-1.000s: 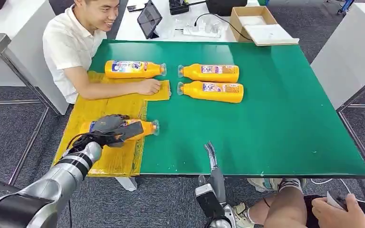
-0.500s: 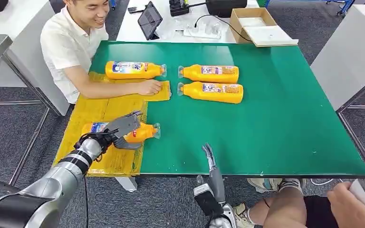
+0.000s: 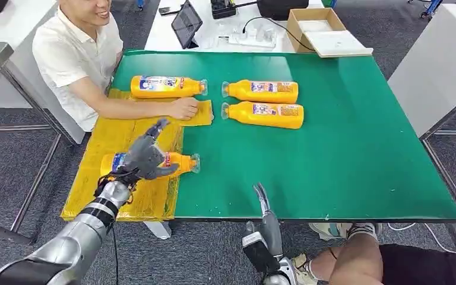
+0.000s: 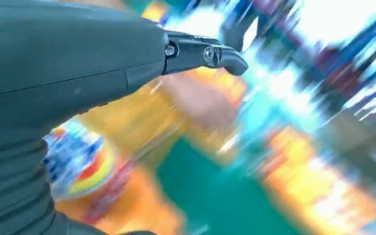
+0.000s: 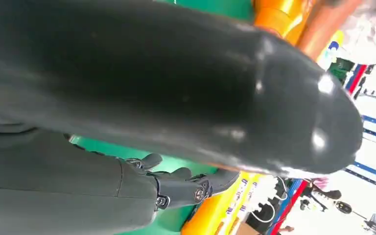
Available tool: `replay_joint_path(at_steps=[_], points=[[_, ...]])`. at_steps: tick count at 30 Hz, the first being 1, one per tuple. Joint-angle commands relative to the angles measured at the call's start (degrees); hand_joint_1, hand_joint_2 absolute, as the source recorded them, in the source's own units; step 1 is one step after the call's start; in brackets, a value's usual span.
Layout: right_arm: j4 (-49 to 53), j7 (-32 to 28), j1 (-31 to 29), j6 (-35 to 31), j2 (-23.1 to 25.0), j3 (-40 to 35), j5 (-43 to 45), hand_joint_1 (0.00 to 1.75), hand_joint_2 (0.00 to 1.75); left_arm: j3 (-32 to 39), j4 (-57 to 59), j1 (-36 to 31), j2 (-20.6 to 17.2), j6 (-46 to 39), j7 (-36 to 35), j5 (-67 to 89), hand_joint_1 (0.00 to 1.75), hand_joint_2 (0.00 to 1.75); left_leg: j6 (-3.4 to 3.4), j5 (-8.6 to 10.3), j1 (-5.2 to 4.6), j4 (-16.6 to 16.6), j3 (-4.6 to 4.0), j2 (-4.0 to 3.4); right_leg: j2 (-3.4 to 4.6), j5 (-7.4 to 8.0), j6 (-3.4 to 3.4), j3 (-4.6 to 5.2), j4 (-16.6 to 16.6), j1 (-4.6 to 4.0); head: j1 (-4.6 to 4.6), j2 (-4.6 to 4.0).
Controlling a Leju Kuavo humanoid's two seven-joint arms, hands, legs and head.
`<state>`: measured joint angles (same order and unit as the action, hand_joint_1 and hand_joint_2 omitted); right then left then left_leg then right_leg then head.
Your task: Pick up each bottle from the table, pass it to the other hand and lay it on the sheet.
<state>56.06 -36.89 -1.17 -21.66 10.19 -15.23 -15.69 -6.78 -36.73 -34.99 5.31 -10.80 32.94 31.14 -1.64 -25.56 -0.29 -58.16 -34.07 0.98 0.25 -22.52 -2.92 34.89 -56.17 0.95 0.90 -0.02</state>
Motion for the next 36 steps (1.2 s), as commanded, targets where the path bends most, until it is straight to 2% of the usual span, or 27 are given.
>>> replay_joint_path(at_steps=[1,5,7,9,10,11,14,15,17,18,20,23,27,30,32,36], points=[[1.1,0.3,0.1,-0.8,-0.9,-1.2,-0.3,0.0,0.0,-2.6,-25.8,8.4,1.7,8.6,-1.2,-15.7,0.0,1.75,0.09,-0.14,0.06,0.0,0.11,-0.08,-0.02,-0.12,0.11,-0.13,0.0,-0.08,0.0,0.0],[1.4,0.3,0.2,-1.1,-1.0,-1.1,-0.4,0.0,0.0,-2.4,-25.4,8.4,1.8,9.1,-0.4,-16.9,0.0,1.75,0.11,-0.11,0.05,0.0,-0.01,-0.1,0.02,-0.09,0.12,0.0,0.0,-0.07,0.0,0.0],[3.5,-0.5,0.6,-4.0,-1.6,-0.6,-2.1,0.0,0.0,-2.3,-29.4,10.2,2.6,11.8,0.6,-22.3,0.0,1.75,0.12,-0.11,0.04,0.0,0.03,-0.13,0.03,-0.09,0.14,-0.04,0.0,-0.06,0.0,0.0],[7.7,-0.4,1.7,-6.3,-2.5,0.8,-3.2,0.0,0.0,-2.5,-35.9,13.8,3.7,10.2,0.2,-24.2,0.0,1.75,0.11,-0.11,0.05,0.0,-0.02,-0.08,-0.03,-0.1,0.12,0.01,0.0,-0.07,0.0,0.0],[9.7,0.3,2.3,-7.0,-3.0,1.6,-4.2,0.0,1.75,-2.7,-38.3,15.8,4.3,8.5,-1.7,-25.2,0.0,1.75,0.1,-0.11,0.03,0.0,-0.03,-0.08,-0.02,-0.11,0.11,0.02,0.0,-0.05,0.0,0.0],[12.3,1.5,3.5,-8.1,-3.7,3.1,-5.6,0.0,1.75,-3.9,-40.9,18.5,4.9,6.5,-4.2,-26.2,0.0,1.75,0.12,-0.16,0.04,0.0,0.07,-0.12,0.0,-0.15,0.13,-0.05,0.0,-0.07,-0.02,0.0],[15.8,3.2,4.9,-8.5,-6.3,5.4,-10.4,0.0,1.75,-7.9,-46.6,25.7,4.6,8.1,-2.9,-30.6,0.0,1.75,0.04,-0.14,-0.05,0.1,0.07,-0.08,-0.02,-0.14,0.05,-0.06,0.1,0.03,0.0,0.0],[16.3,4.2,4.9,-9.7,-8.0,6.4,-14.4,0.0,1.75,-9.3,-48.4,28.4,4.6,7.9,-2.3,-31.4,0.0,1.75,0.02,-0.1,-0.05,0.1,0.01,-0.1,0.02,-0.09,0.03,0.01,0.1,0.03,0.02,0.0],[16.3,6.1,4.4,-9.3,-10.4,8.5,-18.8,0.0,1.75,-10.4,-49.5,30.5,4.5,7.1,-1.7,-32.2,0.0,1.75,0.05,-0.28,-0.03,0.1,0.25,-0.18,0.05,-0.23,0.07,-0.25,0.1,0.0,0.0,0.0],[15.7,8.5,3.9,-9.7,-11.5,9.4,-22.2,0.0,1.75,-10.4,-49.5,31.0,4.6,6.6,-1.9,-32.5,0.0,1.75,0.06,-0.22,-0.05,0.1,0.1,-0.1,0.0,-0.15,0.04,-0.11,0.1,0.02,-0.02,0.0],[14.8,8.5,3.3,-8.7,-12.3,10.4,-23.5,0.0,1.75,-10.4,-49.2,30.9,4.5,6.1,-1.8,-32.7,0.0,1.75,0.06,-0.2,-0.05,0.0,0.0,-0.04,-0.06,-0.22,-0.06,-0.04,0.1,0.02,0.0,0.0],[12.8,13.6,0.1,-10.0,-16.9,13.0,-31.2,0.0,1.75,-9.7,-49.4,32.5,4.9,3.9,-2.8,-31.7,0.0,1.75,-0.04,-0.19,-0.11,0.0,-0.12,-0.05,-0.02,-0.13,-0.07,0.09,0.1,0.07,0.0,0.0],[11.9,14.0,-1.6,-9.0,-18.4,14.8,-31.8,0.0,1.75,-10.0,-49.3,33.0,4.8,2.7,-2.6,-30.4,0.0,1.75,-0.01,-0.23,-0.11,0.0,-0.06,-0.15,0.06,-0.14,-0.04,0.05,0.1,0.05,-0.02,0.0],[4.6,18.3,-7.7,-5.0,-21.7,14.8,-35.7,0.0,1.75,-10.5,-49.0,33.7,4.8,1.4,-2.5,-28.8,0.0,1.75,-0.08,-0.17,-0.13,0.0,-0.11,-0.12,0.07,-0.09,-0.11,0.09,0.1,0.08,0.0,0.0],[-2.5,18.7,-12.4,-3.0,-22.6,14.4,-36.3,0.0,1.75,-10.9,-48.0,33.4,5.0,0.8,-3.1,-28.1,0.0,1.75,-0.01,-0.29,-0.09,0.0,0.15,-0.44,0.33,-0.11,-0.03,-0.1,0.2,0.02,-0.04,0.0],[-10.9,19.7,-17.2,-2.7,-22.0,13.1,-38.3,0.0,1.75,-11.6,-46.4,32.4,5.5,-2.3,-3.3,-25.0,0.0,1.75,-0.07,-0.15,-0.06,0.0,-0.04,-0.21,0.13,-0.05,-0.12,0.02,0.2,0.01,0.0,0.0]])
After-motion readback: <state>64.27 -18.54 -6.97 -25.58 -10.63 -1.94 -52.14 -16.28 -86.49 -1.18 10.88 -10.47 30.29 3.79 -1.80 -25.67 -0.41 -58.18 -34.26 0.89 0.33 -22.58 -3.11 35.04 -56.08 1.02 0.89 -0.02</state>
